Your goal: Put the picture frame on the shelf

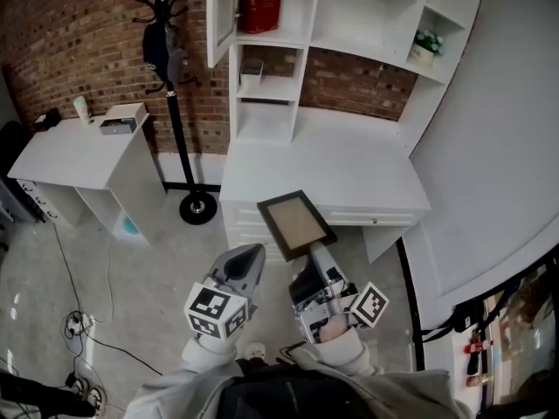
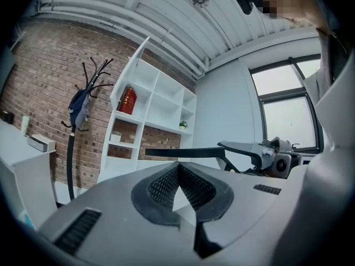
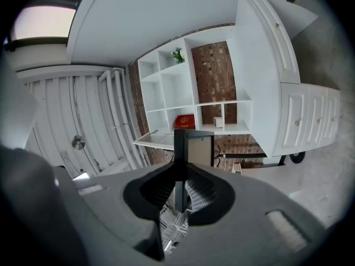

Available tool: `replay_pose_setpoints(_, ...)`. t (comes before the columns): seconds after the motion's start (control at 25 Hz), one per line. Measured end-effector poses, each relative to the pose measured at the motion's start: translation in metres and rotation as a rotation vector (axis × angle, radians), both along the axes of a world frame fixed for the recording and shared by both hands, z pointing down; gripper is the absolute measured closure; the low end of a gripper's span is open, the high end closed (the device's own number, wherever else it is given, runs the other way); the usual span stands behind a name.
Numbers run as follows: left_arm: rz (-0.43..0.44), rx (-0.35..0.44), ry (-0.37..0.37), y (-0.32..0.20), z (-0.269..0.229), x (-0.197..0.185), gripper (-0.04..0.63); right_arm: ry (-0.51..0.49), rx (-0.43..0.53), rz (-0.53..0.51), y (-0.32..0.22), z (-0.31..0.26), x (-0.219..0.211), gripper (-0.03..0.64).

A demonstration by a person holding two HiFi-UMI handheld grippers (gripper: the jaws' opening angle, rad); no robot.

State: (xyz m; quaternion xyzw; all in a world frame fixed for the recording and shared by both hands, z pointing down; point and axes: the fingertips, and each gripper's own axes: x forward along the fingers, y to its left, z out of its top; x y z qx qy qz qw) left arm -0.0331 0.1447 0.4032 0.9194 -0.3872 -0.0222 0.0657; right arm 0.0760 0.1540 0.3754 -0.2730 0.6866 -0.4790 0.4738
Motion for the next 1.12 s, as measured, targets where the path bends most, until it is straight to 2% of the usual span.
replay_pose_setpoints(0.32,0.029,-0.004,-0.011,-0.051,-0.002,-0.016,0.592,-0.024,-0.014,0.019,-0.057,-0.001,-0.017,0.561)
replay_pose_setpoints(0.76,0.077,-0.029,-0.018,-0.066,0.007,-0.006,0.592,-0.028,-0.002,0.064,-0.074,-0.005,-0.007,0.561)
replay_pose_setpoints(1.12,0.078,-0.045,-0.022,-0.084,0.013,-0.002,0.592,-0.018,0.011,0.078,-0.093,-0.005,0.000,0.561)
